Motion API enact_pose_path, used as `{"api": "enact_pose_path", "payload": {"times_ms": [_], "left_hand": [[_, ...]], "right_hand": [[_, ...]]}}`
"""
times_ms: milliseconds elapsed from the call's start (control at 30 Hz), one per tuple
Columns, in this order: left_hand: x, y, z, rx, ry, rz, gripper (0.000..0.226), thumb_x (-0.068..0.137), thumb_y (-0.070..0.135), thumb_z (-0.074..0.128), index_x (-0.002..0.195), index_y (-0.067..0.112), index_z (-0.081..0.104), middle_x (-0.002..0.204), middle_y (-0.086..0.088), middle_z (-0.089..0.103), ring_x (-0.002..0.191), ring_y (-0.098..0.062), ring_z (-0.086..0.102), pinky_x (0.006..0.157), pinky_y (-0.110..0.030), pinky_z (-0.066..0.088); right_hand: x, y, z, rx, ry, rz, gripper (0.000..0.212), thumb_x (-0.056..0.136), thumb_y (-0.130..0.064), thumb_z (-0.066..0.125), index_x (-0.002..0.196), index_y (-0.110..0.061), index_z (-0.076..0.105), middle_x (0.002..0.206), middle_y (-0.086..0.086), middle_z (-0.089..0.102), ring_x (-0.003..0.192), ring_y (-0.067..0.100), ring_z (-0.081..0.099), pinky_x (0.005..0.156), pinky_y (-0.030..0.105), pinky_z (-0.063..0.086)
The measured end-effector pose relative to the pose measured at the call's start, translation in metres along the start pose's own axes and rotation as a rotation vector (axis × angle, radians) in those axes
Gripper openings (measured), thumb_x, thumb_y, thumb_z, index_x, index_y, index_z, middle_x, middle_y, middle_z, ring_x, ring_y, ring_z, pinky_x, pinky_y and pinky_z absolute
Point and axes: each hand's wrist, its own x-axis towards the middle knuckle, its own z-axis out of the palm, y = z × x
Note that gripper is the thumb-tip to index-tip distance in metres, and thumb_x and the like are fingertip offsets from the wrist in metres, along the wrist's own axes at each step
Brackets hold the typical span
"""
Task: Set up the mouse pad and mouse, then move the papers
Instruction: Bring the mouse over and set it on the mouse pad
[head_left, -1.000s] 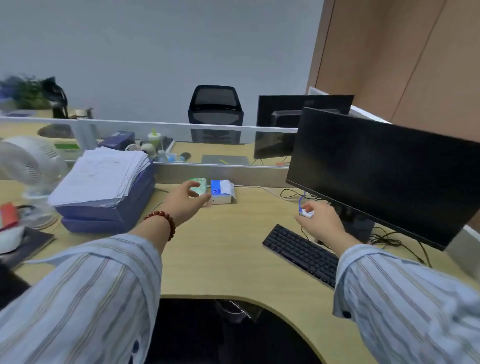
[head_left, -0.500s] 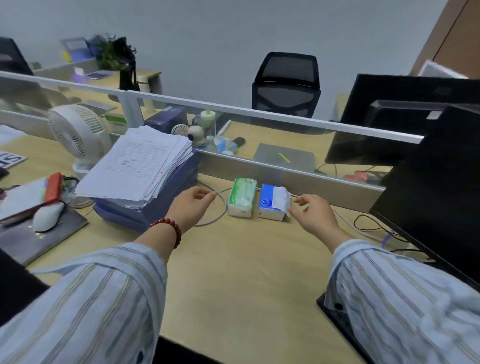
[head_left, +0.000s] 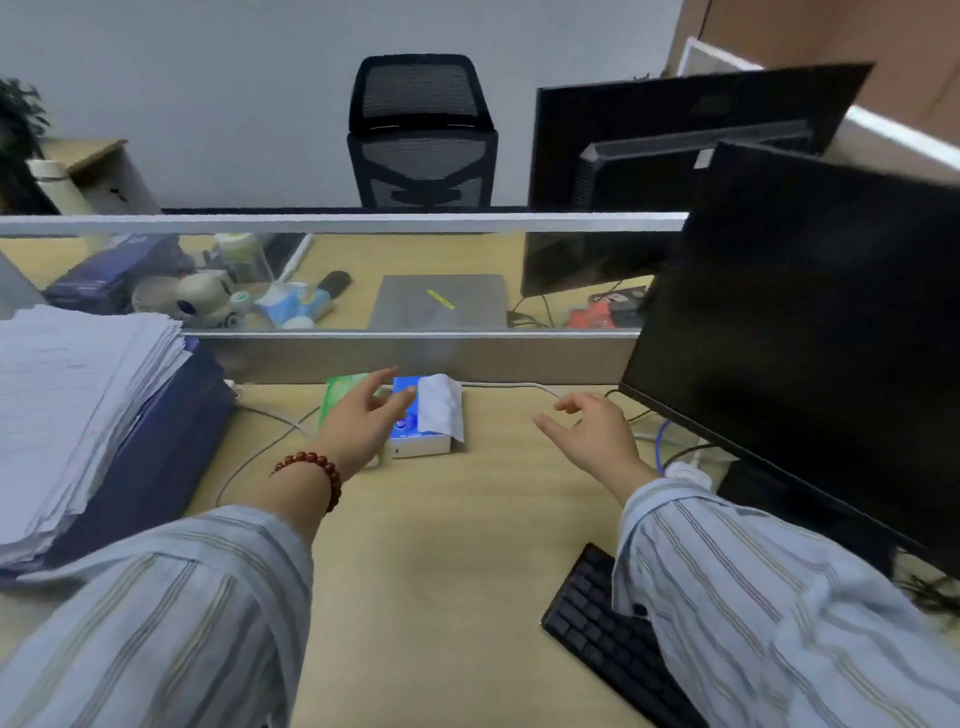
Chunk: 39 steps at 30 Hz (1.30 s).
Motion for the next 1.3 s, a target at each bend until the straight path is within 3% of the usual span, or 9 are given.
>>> {"api": "enact_pose_path", "payload": {"times_ms": [200,267,400,567,700,867,967,1067,1300], "left_hand": [[0.01,0.054,0.099,0.017,-0.218,0.12,0.028,0.08,0.055,0.053,0.1,0.037,0.059,0.116,-0.001,0.064,0.106,-0.024,0.062,0.084,-0.028,0.047],[0.009,0.065,0.131,0.036,-0.277,0.156,0.022,0.083,0.054,0.053,0.098,0.039,0.06,0.118,0.0,0.064,0.11,-0.024,0.061,0.094,-0.033,0.046],[-0.003,0.081,0.187,0.053,-0.394,0.215,0.036,0.078,0.058,0.049,0.103,0.036,0.063,0.12,-0.001,0.064,0.109,-0.024,0.06,0.101,-0.038,0.043],[-0.013,0.09,0.242,0.067,-0.514,0.195,0.054,0.084,0.053,0.052,0.132,0.03,0.051,0.12,-0.003,0.061,0.11,-0.027,0.06,0.098,-0.036,0.042],[-0.019,0.091,0.27,0.125,-0.563,0.154,0.068,0.086,0.054,0.052,0.144,0.026,0.034,0.122,-0.002,0.061,0.113,-0.026,0.059,0.097,-0.035,0.042],[-0.016,0.08,0.294,0.2,-0.611,0.103,0.057,0.085,0.054,0.05,0.129,0.019,0.056,0.126,-0.002,0.062,0.114,-0.023,0.058,0.1,-0.033,0.04],[-0.013,0.072,0.302,0.247,-0.642,0.067,0.044,0.088,0.049,0.05,0.118,0.02,0.064,0.125,0.002,0.062,0.117,-0.021,0.057,0.101,-0.032,0.039],[-0.009,0.065,0.301,0.275,-0.649,0.031,0.035,0.088,0.049,0.05,0.109,0.025,0.065,0.118,0.003,0.062,0.116,-0.02,0.056,0.097,-0.03,0.039],[0.004,0.053,0.278,0.263,-0.602,0.027,0.027,0.088,0.05,0.05,0.1,0.029,0.062,0.116,0.004,0.062,0.112,-0.019,0.058,0.089,-0.028,0.036]], "right_hand": [[-0.035,0.093,-0.061,0.011,0.083,0.217,0.041,0.076,-0.051,0.067,0.101,-0.019,0.068,0.105,-0.003,0.067,0.102,0.017,0.061,0.086,0.029,0.048],[-0.051,0.121,-0.081,0.01,0.111,0.291,0.033,0.075,-0.049,0.068,0.091,-0.02,0.067,0.096,-0.003,0.066,0.095,0.019,0.062,0.08,0.029,0.048],[-0.082,0.169,-0.117,-0.04,0.167,0.382,0.036,0.078,-0.048,0.066,0.097,-0.017,0.068,0.102,-0.001,0.066,0.096,0.019,0.063,0.085,0.037,0.053],[-0.096,0.209,-0.144,-0.06,0.21,0.46,0.044,0.079,-0.05,0.065,0.107,-0.017,0.068,0.106,-0.001,0.069,0.098,0.016,0.063,0.084,0.03,0.052],[-0.095,0.223,-0.141,-0.037,0.156,0.519,0.043,0.082,-0.049,0.062,0.113,-0.019,0.064,0.109,-0.002,0.068,0.101,0.017,0.063,0.086,0.031,0.052],[-0.081,0.237,-0.104,-0.028,-0.015,0.596,0.052,0.081,-0.049,0.062,0.123,-0.02,0.057,0.118,0.001,0.064,0.108,0.02,0.061,0.087,0.031,0.051],[-0.071,0.24,-0.078,-0.126,-0.144,0.614,0.068,0.075,-0.053,0.064,0.131,-0.017,0.049,0.132,0.004,0.053,0.117,0.024,0.055,0.093,0.035,0.05],[-0.065,0.239,-0.057,-0.193,-0.217,0.664,0.087,0.063,-0.059,0.069,0.132,-0.013,0.043,0.13,0.006,0.048,0.118,0.025,0.053,0.093,0.039,0.049],[-0.057,0.236,-0.036,-0.337,-0.23,0.746,0.078,0.065,-0.031,0.077,0.131,-0.012,0.041,0.13,0.007,0.043,0.118,0.025,0.051,0.087,0.036,0.052]]}}
